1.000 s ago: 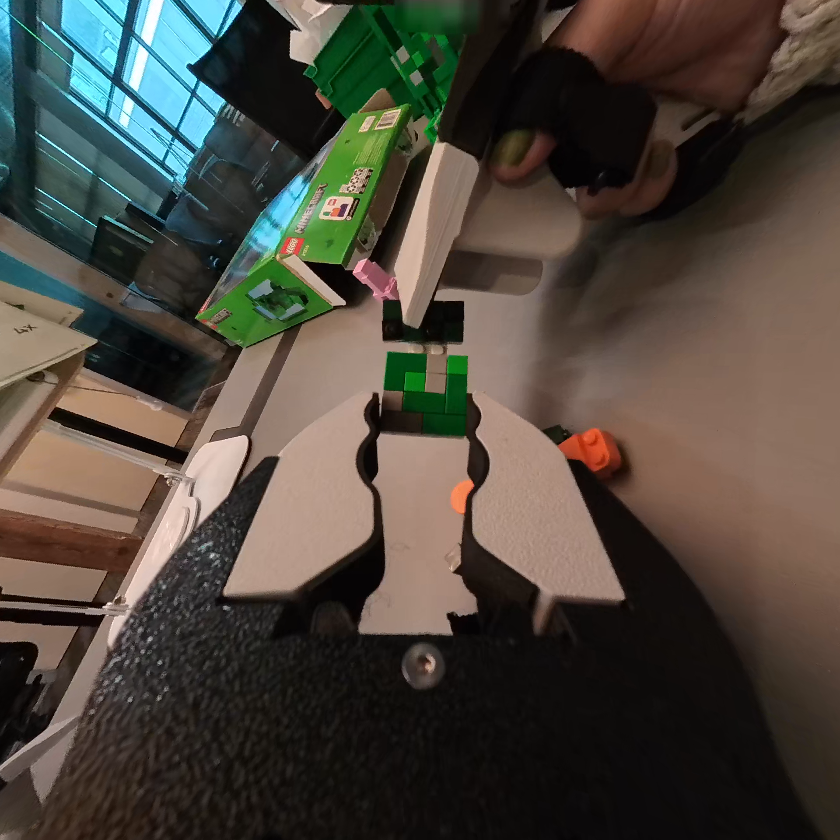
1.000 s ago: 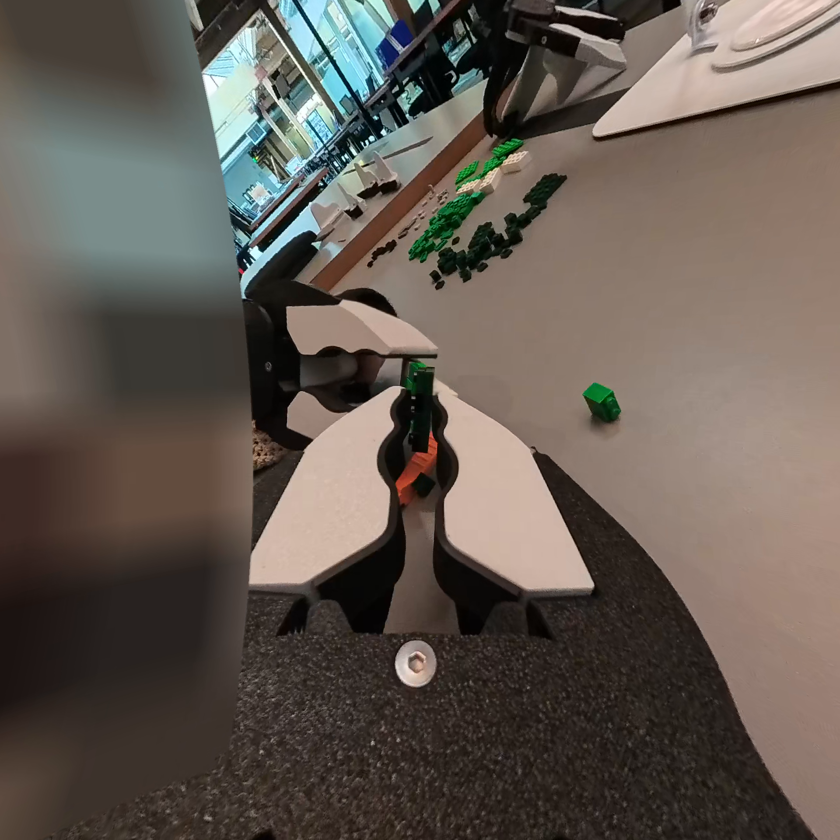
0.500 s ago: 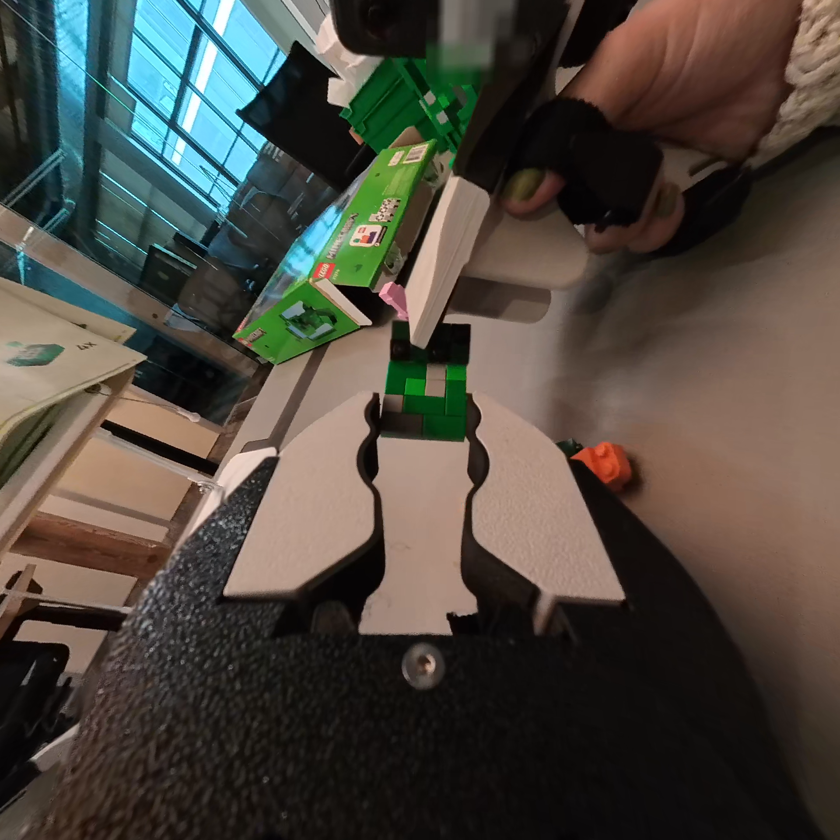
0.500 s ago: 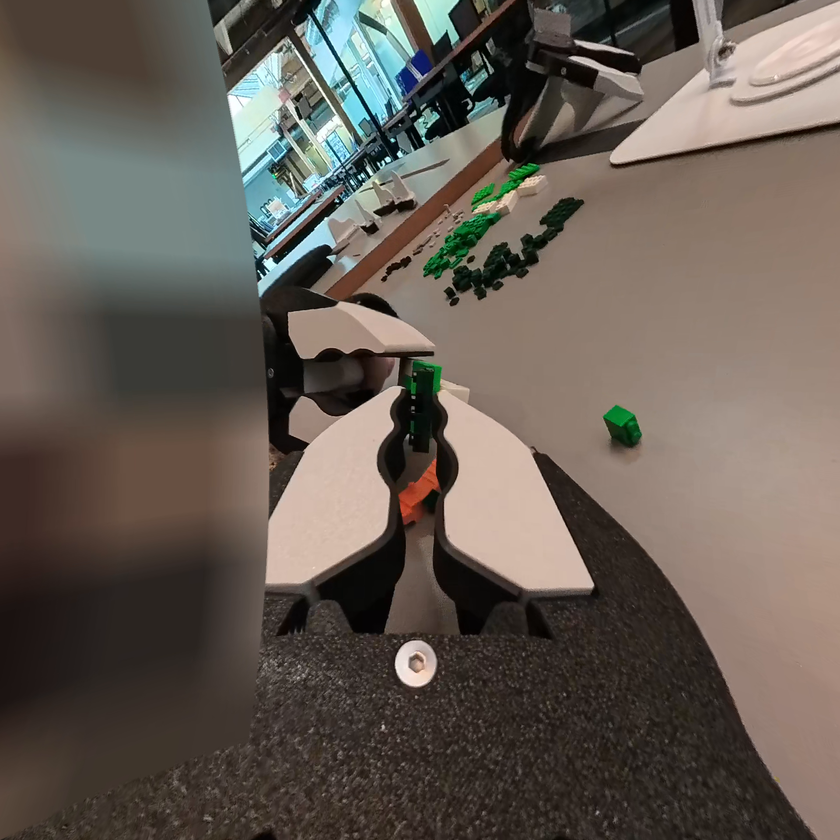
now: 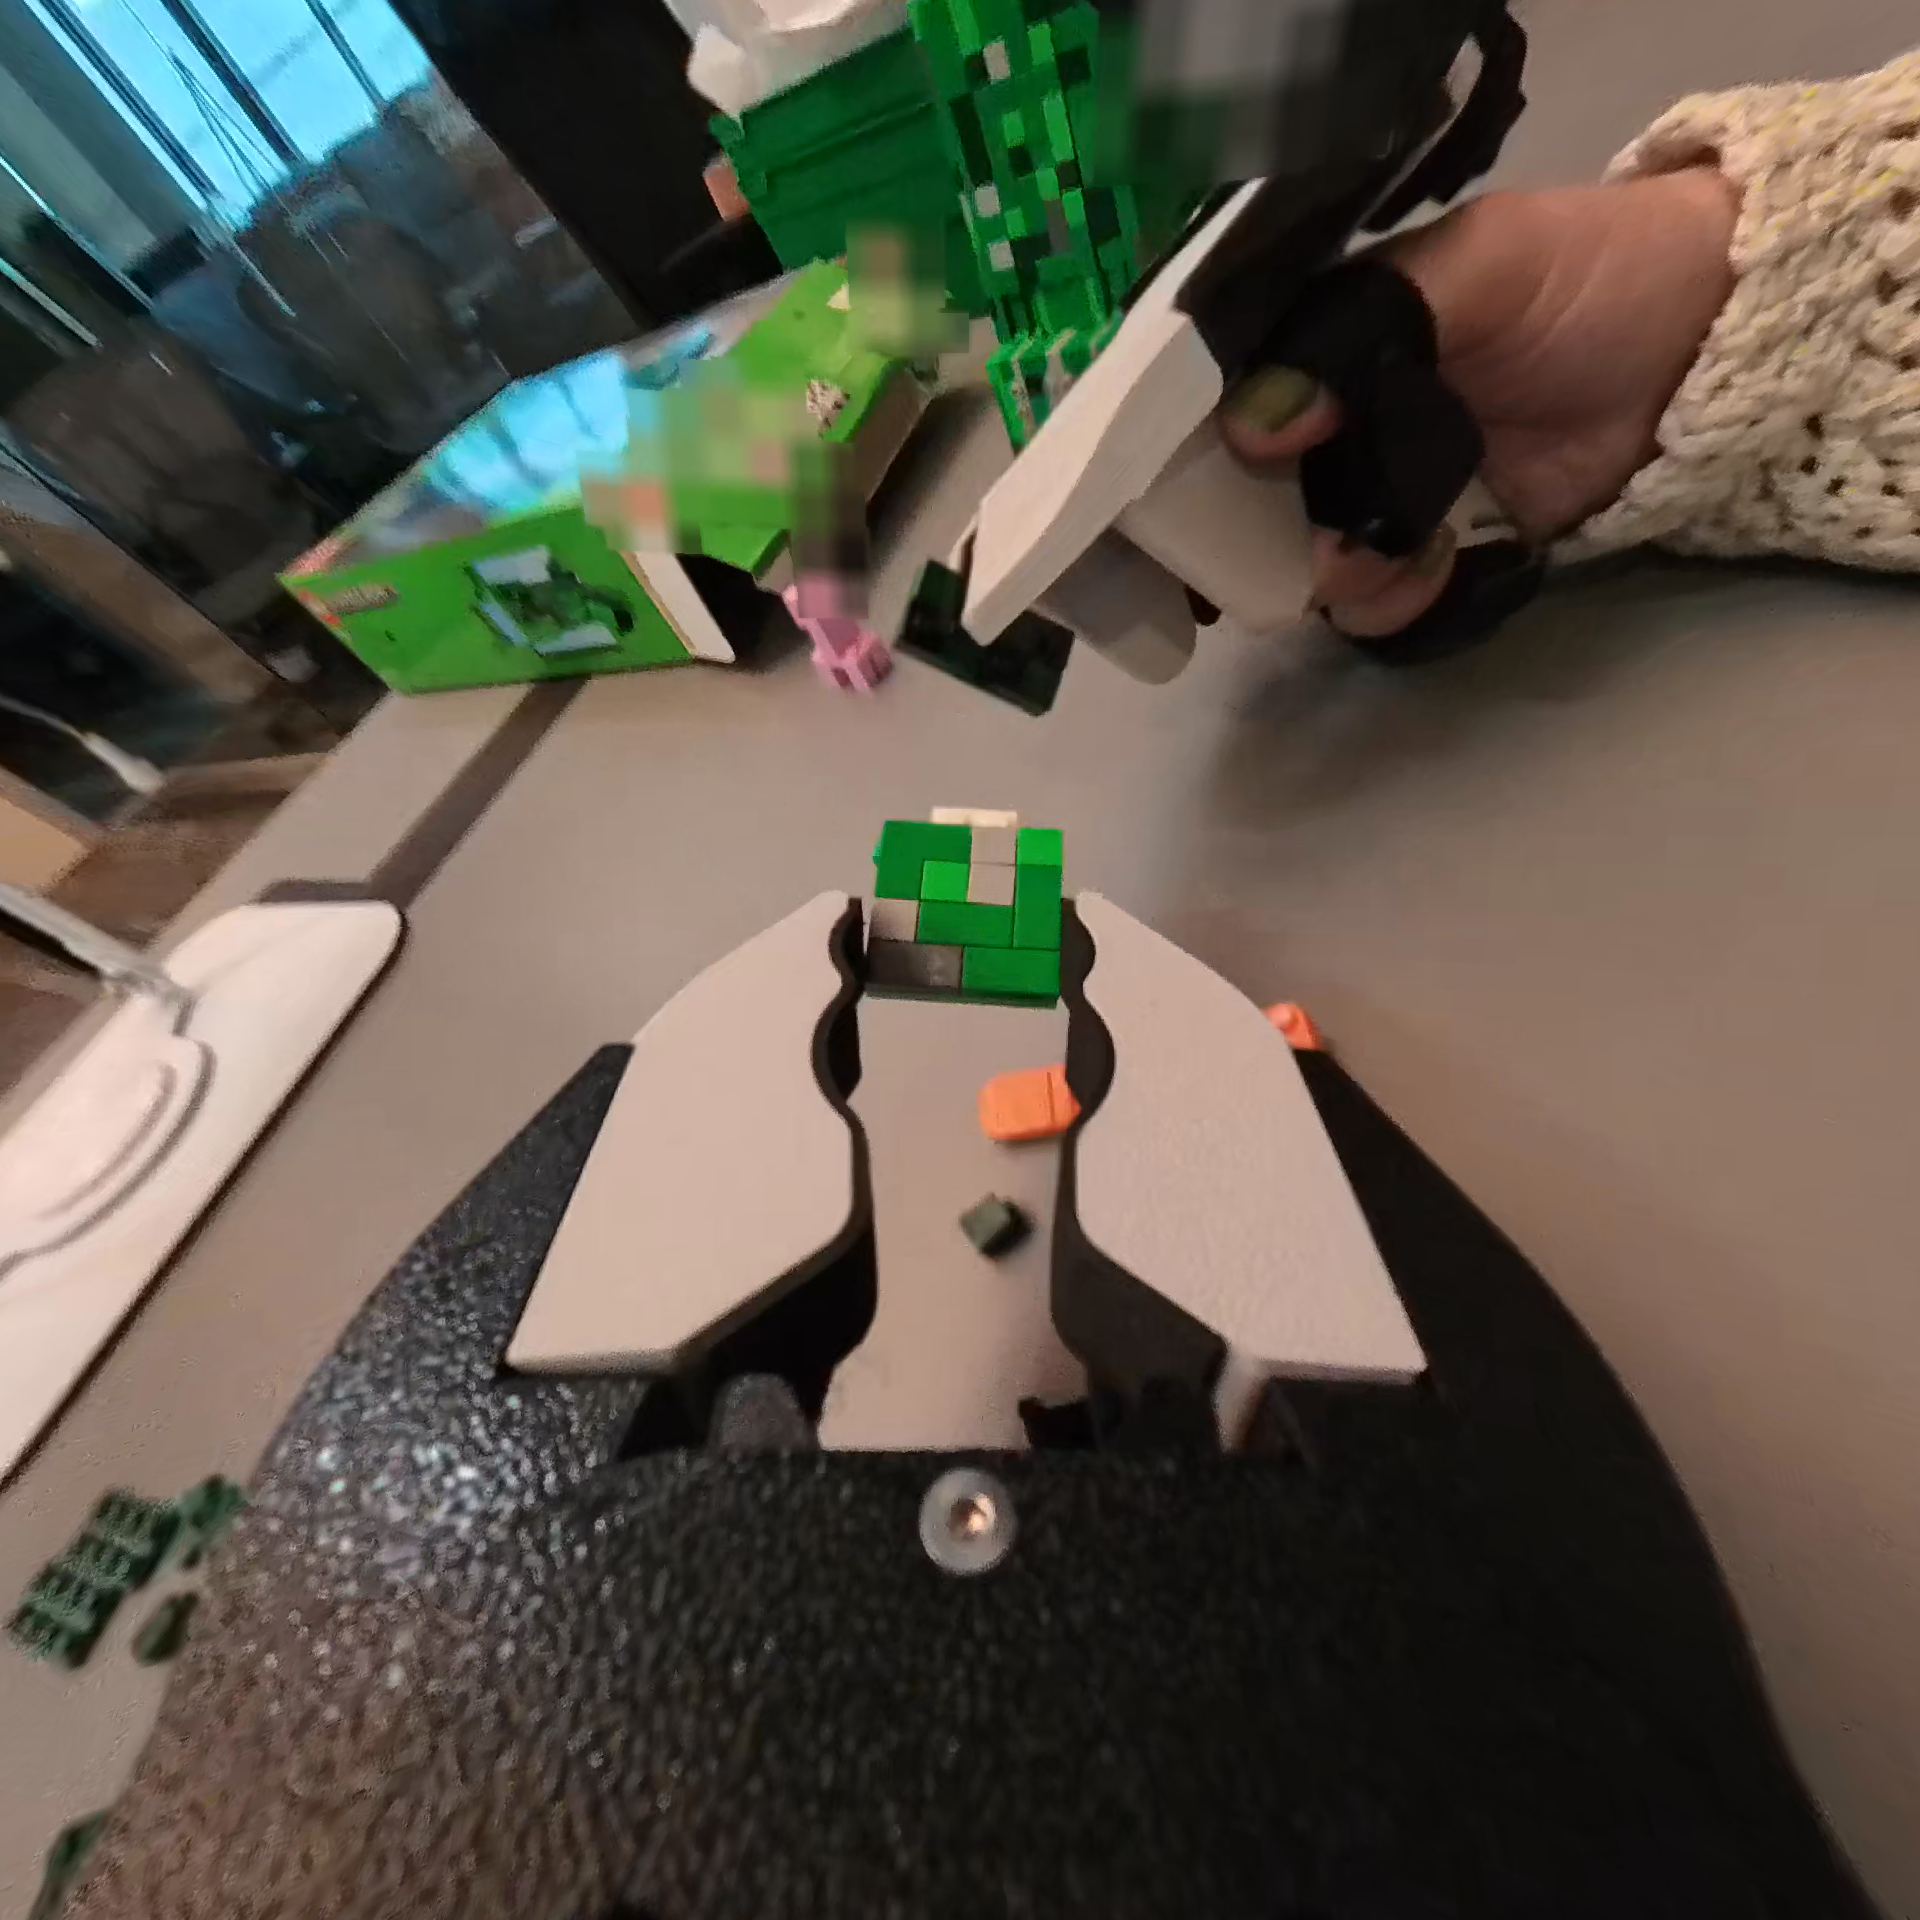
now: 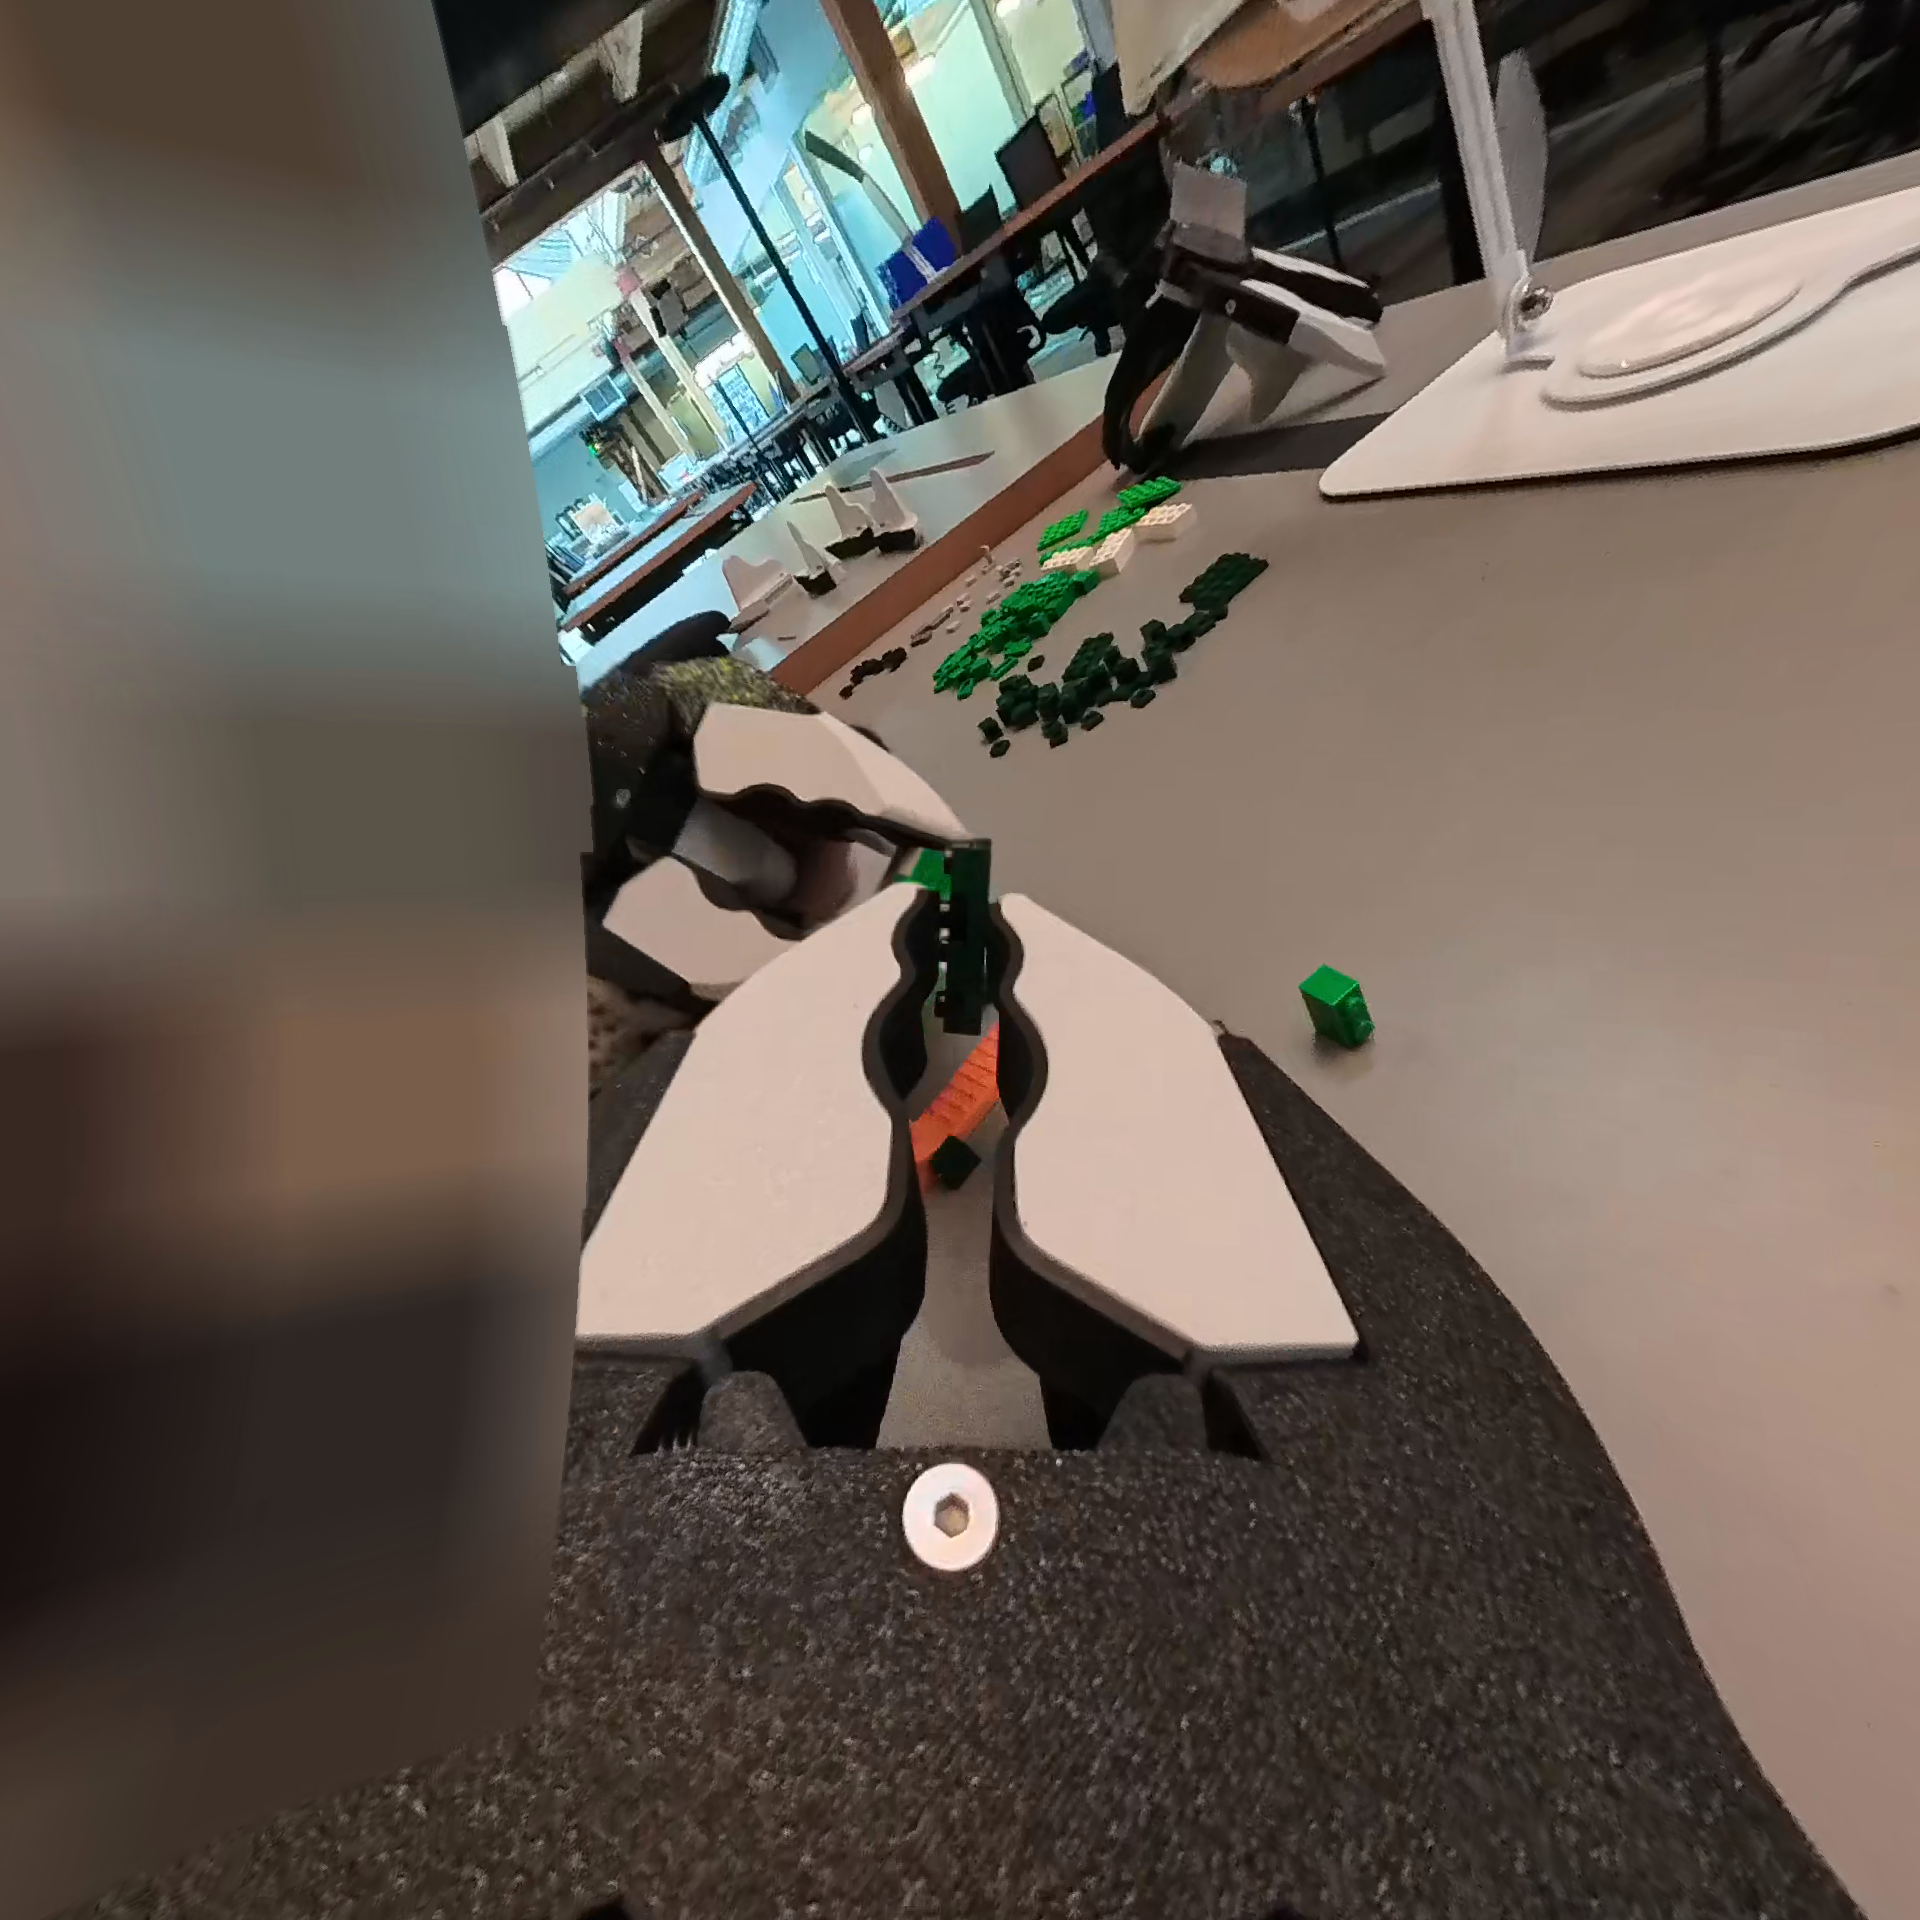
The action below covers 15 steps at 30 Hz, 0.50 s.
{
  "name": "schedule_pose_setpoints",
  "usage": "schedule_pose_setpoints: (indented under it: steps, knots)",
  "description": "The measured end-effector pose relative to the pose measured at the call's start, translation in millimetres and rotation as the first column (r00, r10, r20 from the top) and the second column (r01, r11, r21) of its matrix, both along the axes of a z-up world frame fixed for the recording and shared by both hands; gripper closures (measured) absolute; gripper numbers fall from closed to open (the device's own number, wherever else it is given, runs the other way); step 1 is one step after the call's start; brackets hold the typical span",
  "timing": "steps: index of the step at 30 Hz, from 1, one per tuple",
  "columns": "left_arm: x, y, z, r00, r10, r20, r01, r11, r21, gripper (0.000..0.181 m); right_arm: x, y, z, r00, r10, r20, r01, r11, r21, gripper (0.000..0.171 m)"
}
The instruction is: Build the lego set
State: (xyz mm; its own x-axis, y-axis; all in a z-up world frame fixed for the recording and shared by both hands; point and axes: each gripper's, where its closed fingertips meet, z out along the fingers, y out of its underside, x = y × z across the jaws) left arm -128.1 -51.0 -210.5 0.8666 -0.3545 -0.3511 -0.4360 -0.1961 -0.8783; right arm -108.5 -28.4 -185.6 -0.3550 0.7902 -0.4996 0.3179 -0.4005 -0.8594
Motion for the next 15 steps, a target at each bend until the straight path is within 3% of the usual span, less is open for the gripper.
schedule_pose_setpoints:
  steps: [7,12,15]
  knots:
    - [-11,-58,-24,0.971,0.076,0.228,0.002,0.946,-0.325,0.146,-4,-5,-9,0.999,0.003,0.047,-0.005,0.998,0.055,0.163]
    - [-22,-84,-46,0.979,0.153,0.133,-0.086,0.908,-0.409,0.146,-3,-7,-18,0.996,-0.010,0.092,-0.006,0.985,0.170,0.163]
    - [-22,-92,-55,0.982,0.159,0.098,-0.102,0.894,-0.436,0.146,2,0,-38,0.971,-0.058,0.231,-0.006,0.964,0.266,0.163]
